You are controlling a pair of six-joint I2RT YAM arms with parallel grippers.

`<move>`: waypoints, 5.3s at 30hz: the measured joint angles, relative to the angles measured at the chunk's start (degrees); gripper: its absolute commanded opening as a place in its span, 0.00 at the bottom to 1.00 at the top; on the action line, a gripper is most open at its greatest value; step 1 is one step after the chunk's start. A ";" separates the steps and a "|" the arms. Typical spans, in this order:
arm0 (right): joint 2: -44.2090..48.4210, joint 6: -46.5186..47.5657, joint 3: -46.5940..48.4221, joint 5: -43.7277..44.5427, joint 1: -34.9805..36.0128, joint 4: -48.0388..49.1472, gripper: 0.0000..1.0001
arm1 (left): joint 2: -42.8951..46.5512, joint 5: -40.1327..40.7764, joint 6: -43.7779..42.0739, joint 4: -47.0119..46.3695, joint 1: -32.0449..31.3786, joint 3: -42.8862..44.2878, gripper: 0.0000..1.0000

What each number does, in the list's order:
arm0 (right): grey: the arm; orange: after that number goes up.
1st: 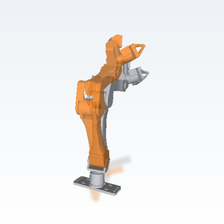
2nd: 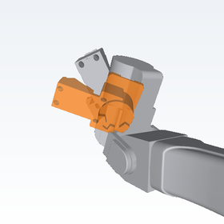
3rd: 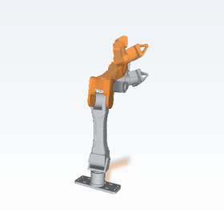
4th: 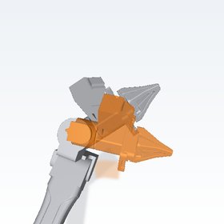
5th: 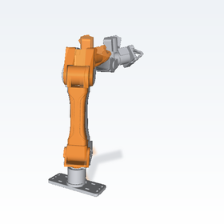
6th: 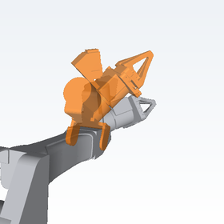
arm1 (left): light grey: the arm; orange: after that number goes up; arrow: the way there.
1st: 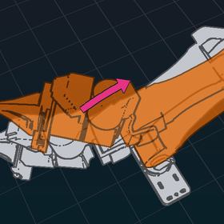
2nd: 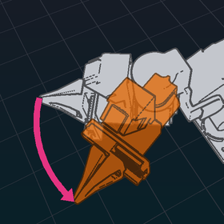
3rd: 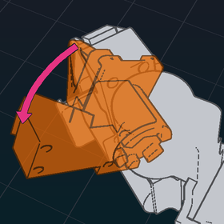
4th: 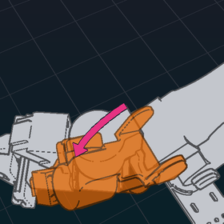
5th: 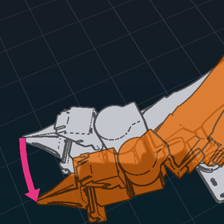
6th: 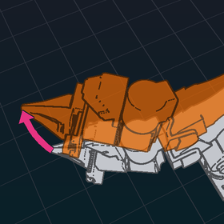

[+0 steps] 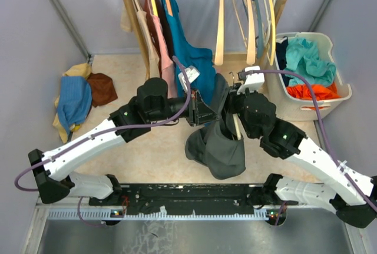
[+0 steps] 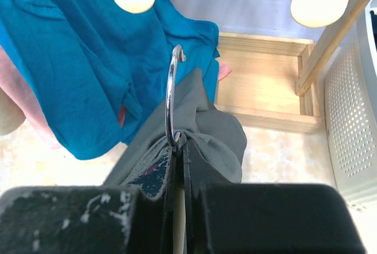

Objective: Place the t-shirt on the hanger

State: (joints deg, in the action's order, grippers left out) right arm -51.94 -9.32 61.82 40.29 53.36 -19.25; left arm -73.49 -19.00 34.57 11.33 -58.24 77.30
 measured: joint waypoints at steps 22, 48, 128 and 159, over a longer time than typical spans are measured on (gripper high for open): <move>-1.57 -8.96 0.11 6.71 -0.02 -3.13 0.00 | 8.48 -2.75 6.71 -9.94 -1.16 -9.97 0.34; -10.27 -10.78 8.07 8.09 -0.17 -6.47 0.00 | 1.38 23.04 -6.25 25.94 -16.65 1.86 0.38; -6.71 -17.35 8.35 -0.09 -0.24 -7.93 0.00 | -9.84 43.08 -15.58 25.05 -11.30 12.68 0.46; 0.31 -15.15 8.83 -11.43 -0.61 -15.45 0.58 | -1.64 40.33 -23.74 28.70 -9.57 12.76 0.00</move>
State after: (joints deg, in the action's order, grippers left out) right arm -51.64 -24.47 70.65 28.86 52.75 -34.70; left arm -75.13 21.32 10.83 40.03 -67.81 90.06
